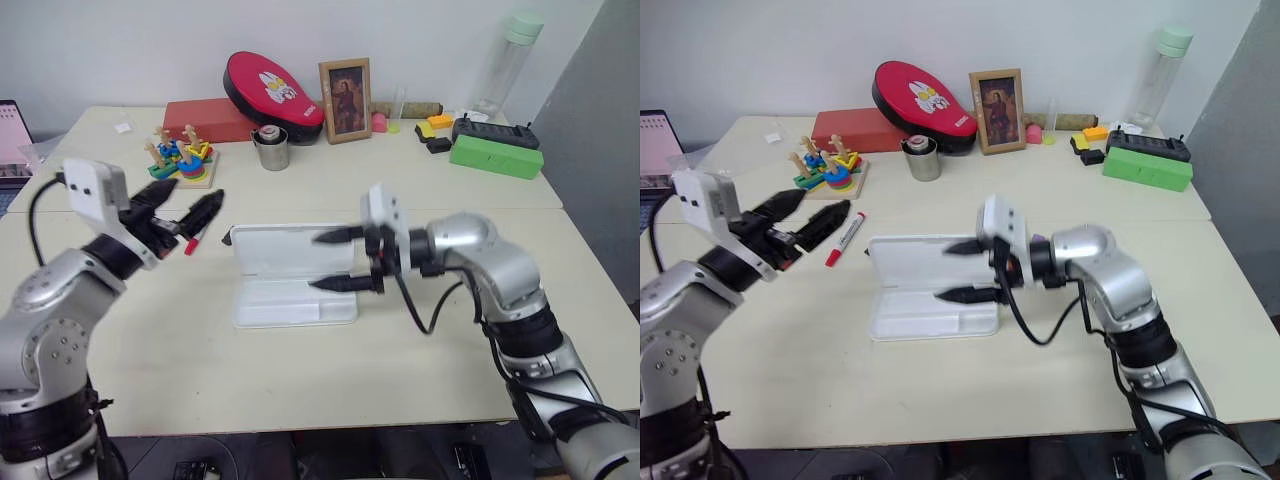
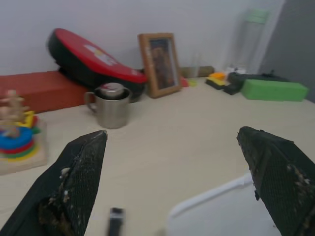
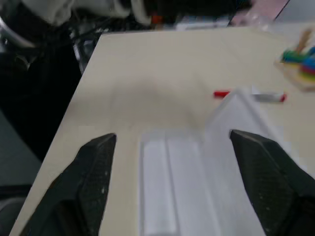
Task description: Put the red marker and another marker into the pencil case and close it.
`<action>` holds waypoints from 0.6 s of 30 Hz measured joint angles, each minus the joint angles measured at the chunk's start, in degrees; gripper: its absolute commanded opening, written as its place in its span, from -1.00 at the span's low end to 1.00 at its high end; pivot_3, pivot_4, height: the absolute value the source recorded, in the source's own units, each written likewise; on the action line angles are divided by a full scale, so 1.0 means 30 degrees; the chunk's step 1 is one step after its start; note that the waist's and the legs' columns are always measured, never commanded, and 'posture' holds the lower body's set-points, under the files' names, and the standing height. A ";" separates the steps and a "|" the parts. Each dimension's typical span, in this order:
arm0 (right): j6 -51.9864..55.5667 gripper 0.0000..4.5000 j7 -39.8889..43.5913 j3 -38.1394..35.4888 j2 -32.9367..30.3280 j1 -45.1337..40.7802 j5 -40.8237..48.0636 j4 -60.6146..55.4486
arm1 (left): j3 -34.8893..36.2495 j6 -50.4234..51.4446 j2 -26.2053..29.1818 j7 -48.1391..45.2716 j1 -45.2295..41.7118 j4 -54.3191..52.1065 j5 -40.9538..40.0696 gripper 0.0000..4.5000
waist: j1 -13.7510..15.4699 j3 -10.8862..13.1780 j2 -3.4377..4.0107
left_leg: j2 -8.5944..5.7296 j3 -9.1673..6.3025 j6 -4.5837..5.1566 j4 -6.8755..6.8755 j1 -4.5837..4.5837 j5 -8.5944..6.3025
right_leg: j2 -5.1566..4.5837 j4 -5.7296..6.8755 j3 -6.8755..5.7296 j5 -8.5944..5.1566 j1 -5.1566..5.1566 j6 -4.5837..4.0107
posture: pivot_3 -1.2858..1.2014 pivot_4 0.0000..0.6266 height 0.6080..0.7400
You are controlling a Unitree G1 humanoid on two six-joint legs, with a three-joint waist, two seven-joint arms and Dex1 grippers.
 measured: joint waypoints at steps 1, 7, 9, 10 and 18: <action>-0.0051 1.00 -0.0515 -0.0323 0.0190 -0.0454 0.0095 0.0328 | -0.0369 -0.0260 0.0322 -0.0004 -0.0229 0.1125 0.0742 1.00 | 0.0013 0.0001 0.0001 | 0.0000 0.0000 0.0000 -0.0003 -0.0001 0.0000 | 0.0000 -0.0002 -0.0002 0.0000 -0.0003 -0.0001 | 0.03 -0.52 1.00; -0.0881 1.00 -0.3435 -0.1033 0.1786 -0.1420 -0.0260 0.2319 | -0.2669 -0.0782 0.0677 -0.0071 -0.1302 0.5768 0.3524 1.00 | 0.0071 0.0006 0.0008 | 0.0002 -0.0001 -0.0002 -0.0012 -0.0025 0.0001 | 0.0000 0.0010 -0.0011 0.0001 -0.0031 -0.0007 | 0.03 -0.52 1.00; -0.1129 1.00 -0.4322 -0.1387 0.2005 -0.1938 -0.0279 0.2689 | -0.3392 -0.1165 0.0649 -0.0297 -0.1795 0.7281 0.4216 1.00 | 0.0073 0.0005 0.0008 | 0.0002 -0.0001 -0.0002 -0.0018 -0.0030 0.0000 | -0.0001 0.0003 -0.0012 0.0001 -0.0029 -0.0008 | 0.03 -0.52 1.00; -0.1244 1.00 -0.4566 -0.1559 0.2021 -0.2029 -0.0256 0.2751 | -0.3620 -0.1373 0.0610 -0.0338 -0.2045 0.7954 0.4513 1.00 | 0.0083 0.0005 0.0006 | 0.0002 -0.0002 -0.0001 -0.0021 -0.0031 0.0000 | -0.0001 -0.0002 -0.0014 0.0001 -0.0028 -0.0009 | 0.03 -0.52 1.00; -0.1372 1.00 -0.5381 -0.2076 0.1978 -0.2079 -0.0084 0.2890 | -0.5074 -0.3468 -0.0203 -0.0867 -0.4520 1.4135 0.6721 1.00 | 0.0080 0.0005 0.0008 | 0.0002 -0.0018 -0.0001 -0.0028 -0.0034 0.0001 | -0.0001 0.0010 -0.0037 0.0001 -0.0029 -0.0013 | 0.03 -0.52 1.00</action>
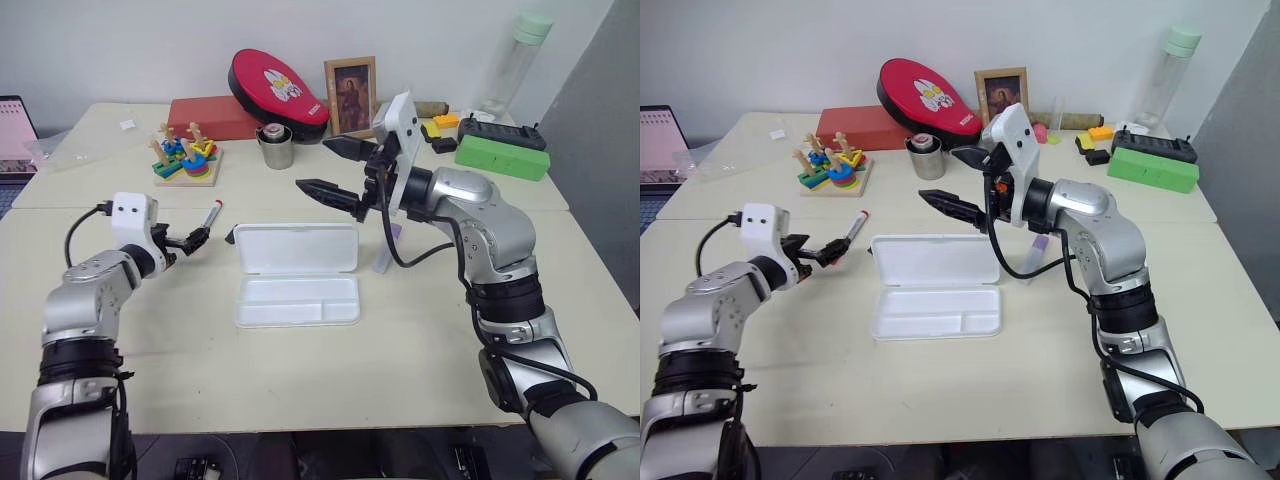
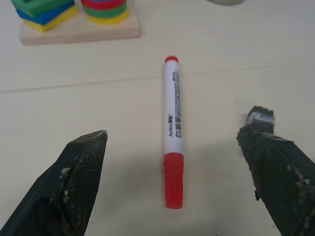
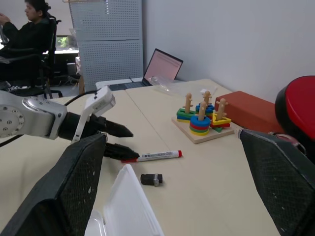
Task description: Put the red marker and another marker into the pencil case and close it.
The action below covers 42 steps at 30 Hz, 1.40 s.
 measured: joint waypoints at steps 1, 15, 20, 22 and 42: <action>-0.0004 1.00 0.0000 -0.0013 -0.0038 0.0003 0.0016 0.0002 | -0.0133 -0.0119 -0.0035 -0.0051 -0.0131 0.0396 0.0178 1.00 | -0.0005 0.0000 0.0000 | 0.0000 -0.0001 0.0000 0.0000 0.0000 0.0000 | 0.0000 0.0000 0.0000 0.0000 0.0000 0.0000 | 0.03 -0.52 1.00; -0.0402 1.00 0.0044 -0.0046 -0.0198 0.0003 0.0349 0.0004 | -0.0819 -0.1217 -0.0284 -0.0848 -0.1448 0.2979 0.1736 0.13 | -0.0006 -0.0001 0.0003 | -0.0001 -0.0012 -0.0001 0.0001 0.0000 0.0001 | 0.0000 0.0011 -0.0007 0.0000 0.0006 0.0001 | 0.03 -0.52 1.00; -0.0408 1.00 0.0125 -0.0018 -0.0216 0.0003 0.0617 0.0004 | -0.0805 -0.1279 -0.0376 -0.0843 -0.1444 0.2970 0.1774 -0.27 | -0.0006 -0.0001 0.0003 | -0.0001 -0.0012 -0.0001 0.0002 0.0000 0.0001 | -0.0001 0.0013 -0.0007 0.0000 0.0007 0.0001 | 0.03 -0.52 1.00; -0.0405 1.00 0.0252 0.0006 -0.0222 0.0003 0.0642 0.0003 | -0.0802 -0.1371 -0.0459 -0.0826 -0.1443 0.2970 0.1784 -0.42 | -0.0004 -0.0001 0.0003 | -0.0001 -0.0012 -0.0001 0.0002 0.0000 0.0001 | -0.0001 0.0012 -0.0008 0.0000 0.0007 0.0001 | 0.03 -0.52 1.00; 0.1263 1.00 0.2476 -0.1680 -0.3223 0.0237 0.4387 -0.2528 | -0.0022 -0.2296 -0.0841 -0.3318 -0.2804 -0.3488 -0.0327 -0.82 | 0.0284 0.0005 0.0006 | -0.0006 -0.0194 -0.0006 0.0016 -0.0127 0.0004 | -0.0010 -0.0013 -0.0181 0.0000 -0.0017 -0.0005 | 0.03 -0.52 1.00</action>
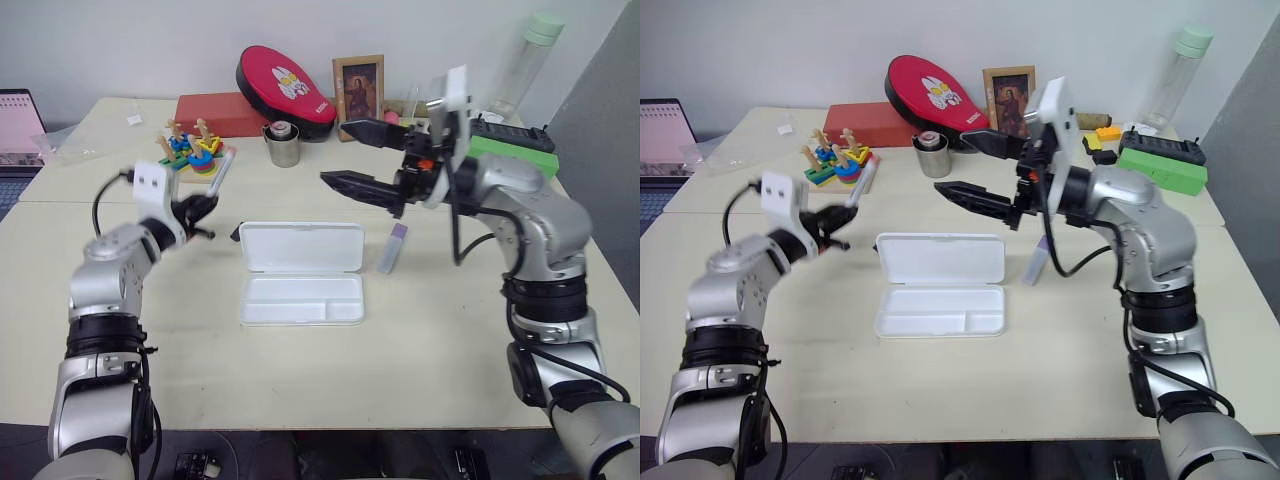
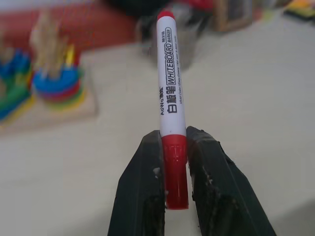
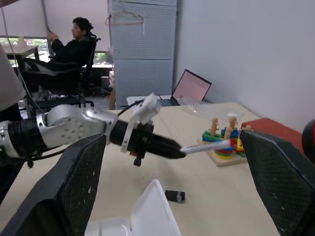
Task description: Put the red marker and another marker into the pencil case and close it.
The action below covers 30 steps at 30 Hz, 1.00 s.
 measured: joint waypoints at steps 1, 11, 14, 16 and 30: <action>0.0078 1.00 0.0095 -0.0051 -0.0154 0.0113 0.0128 -0.0171 | -0.0082 0.0033 0.0168 -0.0519 -0.0229 -0.0817 -0.0243 -0.82 | -0.0007 0.0001 0.0003 | -0.0001 -0.0024 0.0000 -0.0004 0.0002 0.0000 | 0.0000 0.0000 -0.0020 -0.0003 0.0011 -0.0005 | 0.03 -0.52 1.00; 0.0553 1.00 0.0823 -0.0234 -0.2587 0.2403 0.1404 -0.1944 | -0.5107 0.1003 0.4941 -1.0858 0.1502 -0.7191 -0.1759 -0.82 | -0.0631 0.0097 0.0183 | -0.0005 -0.0069 0.0008 -0.0006 0.0026 0.0000 | 0.0007 0.0016 -0.0046 -0.0029 0.0043 -0.0038 | 0.03 -0.52 1.00; 0.0562 1.00 0.0578 -0.0243 -0.2980 0.3252 0.1399 -0.2199 | -0.7207 -0.0211 0.5598 -1.1782 0.2561 -0.5811 0.0661 -0.82 | -0.0638 0.0105 0.0193 | -0.0007 -0.0084 0.0008 0.0001 0.0014 0.0000 | 0.0006 0.0014 -0.0062 -0.0033 0.0038 -0.0040 | 0.03 -0.52 1.00; 0.0610 1.00 0.0411 -0.0082 -0.3115 0.3712 0.1383 -0.2592 | -0.7749 -0.0611 0.5522 -1.2037 0.2604 -0.5165 0.1402 -0.82 | -0.0628 0.0109 0.0192 | -0.0008 -0.0089 0.0008 0.0009 -0.0001 0.0000 | 0.0006 0.0010 -0.0068 -0.0034 0.0034 -0.0039 | 0.03 -0.52 1.00; 0.0618 1.00 -0.0287 0.1550 -0.3572 0.4429 -0.0157 -0.2967 | -0.8316 -0.2027 0.4673 -1.2145 0.2634 -0.4258 0.3178 -0.41 | -0.0365 0.0110 0.0194 | -0.0007 -0.0108 0.0008 0.0007 0.0000 0.0000 | 0.0007 0.0010 -0.0087 -0.0040 0.0037 -0.0049 | 0.03 -0.52 1.00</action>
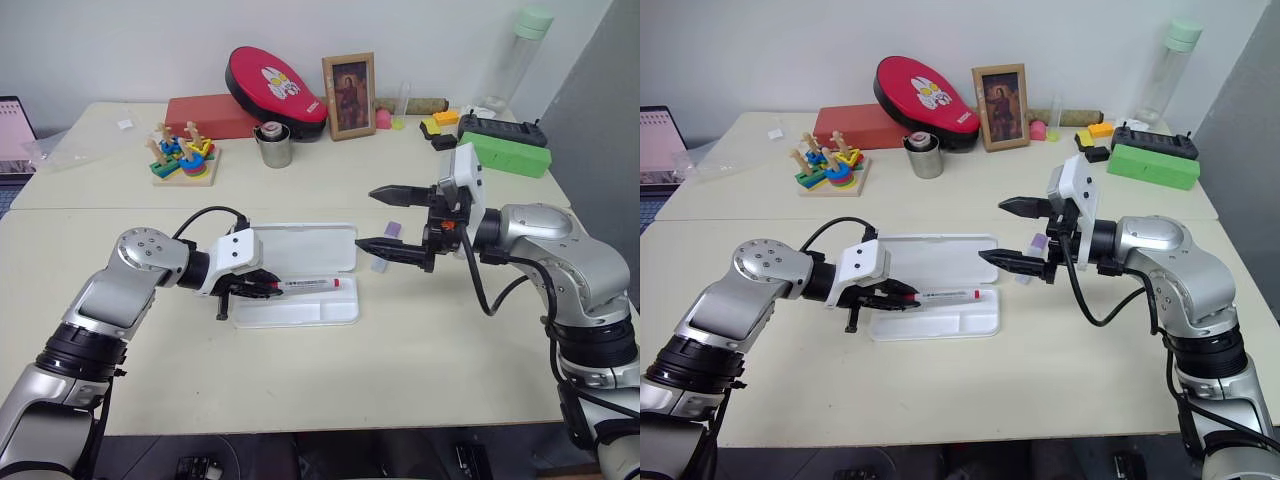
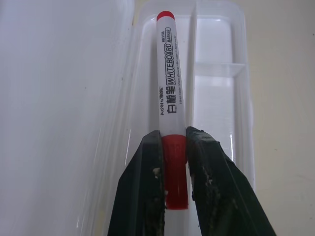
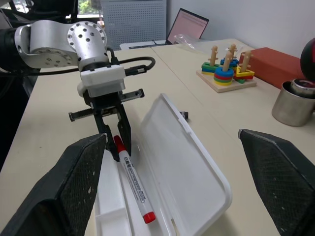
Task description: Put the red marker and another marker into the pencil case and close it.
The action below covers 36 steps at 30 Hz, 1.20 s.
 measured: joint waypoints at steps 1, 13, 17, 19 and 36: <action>0.0000 1.00 -0.0041 0.0116 0.0001 0.0000 -0.0098 0.0055 | 0.0000 0.0000 -0.0005 0.0003 0.0020 0.0000 0.0023 -0.34 | 0.0010 0.0000 0.0000 | 0.0000 -0.0001 0.0000 0.0000 0.0000 0.0000 | 0.0000 0.0001 -0.0001 0.0000 0.0001 -0.0001 | 0.03 -0.52 1.00; 0.1564 1.00 -0.2571 0.0325 0.0311 0.0775 -0.1414 0.0550 | 0.1709 0.1208 -0.3086 0.1631 -0.0483 -0.0764 -0.2135 0.70 | 0.0154 -0.0001 -0.0003 | -0.0005 -0.0028 -0.0001 0.0022 -0.0012 0.0001 | -0.0001 0.0006 -0.0025 0.0002 0.0011 -0.0003 | 0.03 -0.52 1.00; 0.4118 1.00 -0.6297 0.0211 0.1877 0.0967 -0.2334 0.0766 | 0.3769 0.2932 -0.5519 0.4310 -0.1990 -0.2430 -0.4203 0.98 | 0.0156 -0.0008 0.0000 | -0.0008 -0.0051 -0.0002 0.0033 -0.0006 0.0003 | 0.0000 0.0015 -0.0040 0.0003 0.0029 -0.0003 | 0.03 -0.52 1.00; 0.5247 1.00 -0.8330 0.0109 0.2692 0.1267 -0.3050 0.0926 | 0.3911 0.3418 -0.6357 0.5380 -0.2123 -0.2915 -0.4604 0.98 | 0.0082 -0.0008 0.0001 | -0.0009 -0.0054 -0.0001 0.0026 -0.0004 0.0004 | 0.0001 0.0018 -0.0040 0.0005 0.0027 -0.0006 | 0.03 -0.52 1.00; 0.7524 1.00 -1.8102 -0.0997 0.9967 0.2735 -0.7392 0.2245 | 0.3501 0.3745 -0.7825 0.7620 -0.1808 -0.3522 -0.4562 0.98 | 0.0056 -0.0011 0.0006 | -0.0017 -0.0072 -0.0003 0.0022 -0.0001 0.0008 | -0.0002 0.0034 -0.0056 0.0006 0.0031 -0.0009 | 0.03 -0.52 1.00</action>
